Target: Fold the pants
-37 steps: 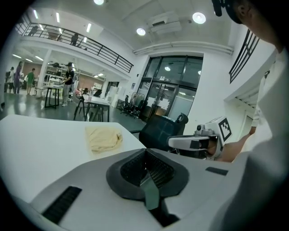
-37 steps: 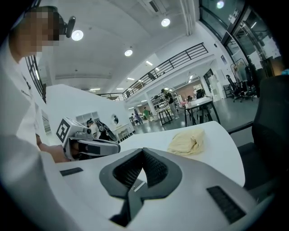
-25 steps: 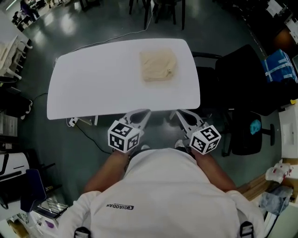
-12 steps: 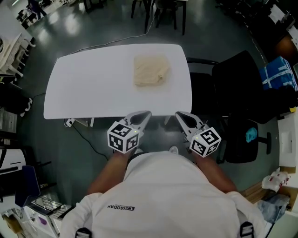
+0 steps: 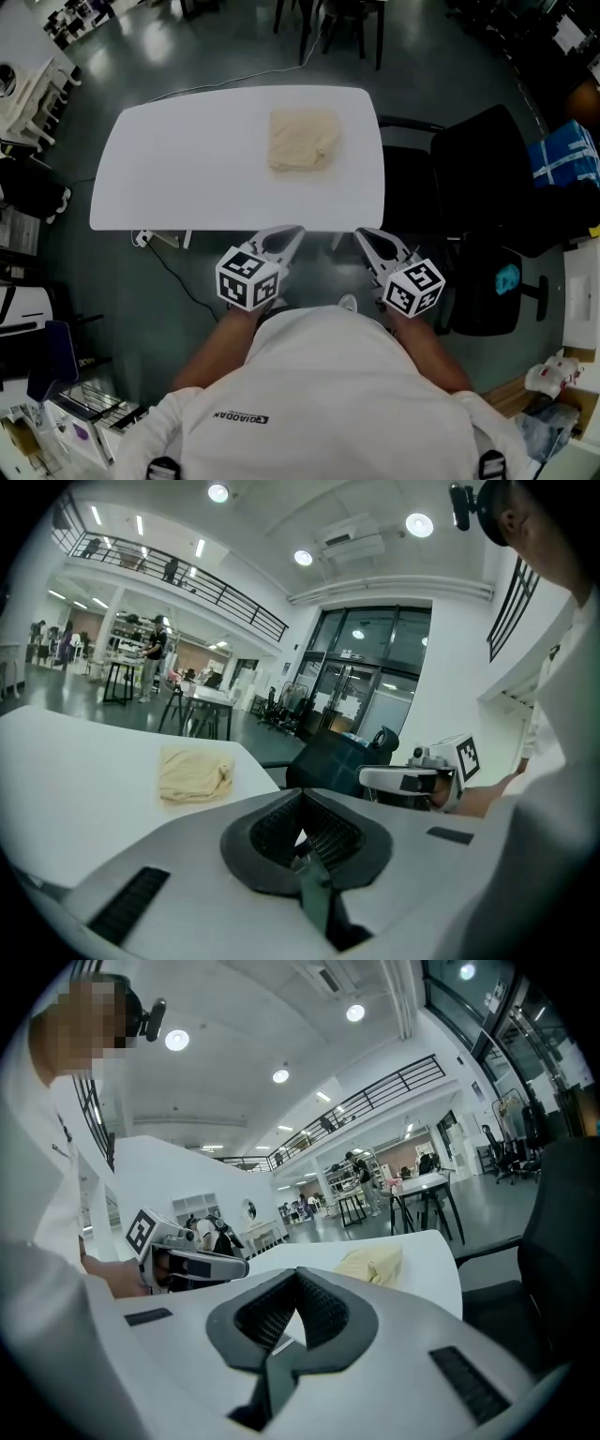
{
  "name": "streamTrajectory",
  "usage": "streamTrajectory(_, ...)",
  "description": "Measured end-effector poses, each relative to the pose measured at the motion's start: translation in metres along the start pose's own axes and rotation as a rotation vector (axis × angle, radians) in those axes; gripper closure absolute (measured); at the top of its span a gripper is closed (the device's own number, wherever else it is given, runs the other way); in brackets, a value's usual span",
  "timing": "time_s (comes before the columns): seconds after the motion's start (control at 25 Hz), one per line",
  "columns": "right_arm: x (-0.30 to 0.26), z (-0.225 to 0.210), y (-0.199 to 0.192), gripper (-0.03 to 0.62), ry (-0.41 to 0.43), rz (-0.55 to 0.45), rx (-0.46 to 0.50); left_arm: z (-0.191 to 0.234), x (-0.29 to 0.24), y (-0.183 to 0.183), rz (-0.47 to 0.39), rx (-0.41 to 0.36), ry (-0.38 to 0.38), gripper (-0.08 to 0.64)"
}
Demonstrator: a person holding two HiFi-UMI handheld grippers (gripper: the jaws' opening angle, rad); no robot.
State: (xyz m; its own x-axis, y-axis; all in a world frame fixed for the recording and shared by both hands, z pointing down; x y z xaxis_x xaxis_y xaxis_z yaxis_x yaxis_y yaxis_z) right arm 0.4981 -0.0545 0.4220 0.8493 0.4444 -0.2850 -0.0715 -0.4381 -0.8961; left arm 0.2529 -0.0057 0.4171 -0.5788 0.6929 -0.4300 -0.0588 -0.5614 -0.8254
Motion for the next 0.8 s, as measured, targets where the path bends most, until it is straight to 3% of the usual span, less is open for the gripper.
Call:
streamTrajectory(0.56, -0.001, 0.010, -0.005, 0.574, 0.005, -0.018, -0.001, 0.000, 0.009, -0.001, 0.018, -0.033, 0.004, 0.532)
streamTrajectory(0.8, -0.004, 0.016, -0.005, 0.574, 0.002, 0.006, 0.044, -0.002, 0.008, -0.001, 0.028, -0.060, -0.005, 0.532)
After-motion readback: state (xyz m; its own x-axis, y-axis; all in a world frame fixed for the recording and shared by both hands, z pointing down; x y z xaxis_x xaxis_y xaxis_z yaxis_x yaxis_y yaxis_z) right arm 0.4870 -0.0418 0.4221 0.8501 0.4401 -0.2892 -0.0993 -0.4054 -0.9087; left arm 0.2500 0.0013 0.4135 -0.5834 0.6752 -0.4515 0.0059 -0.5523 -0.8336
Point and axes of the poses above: the fingertips, and each gripper's own axes: x backward along the fingers, z to its left, y out of its top, the point moved 10 cm from there along x, backward along the fingers, and after that the axes turned 4 degrees about z, right-handed, at the moved point
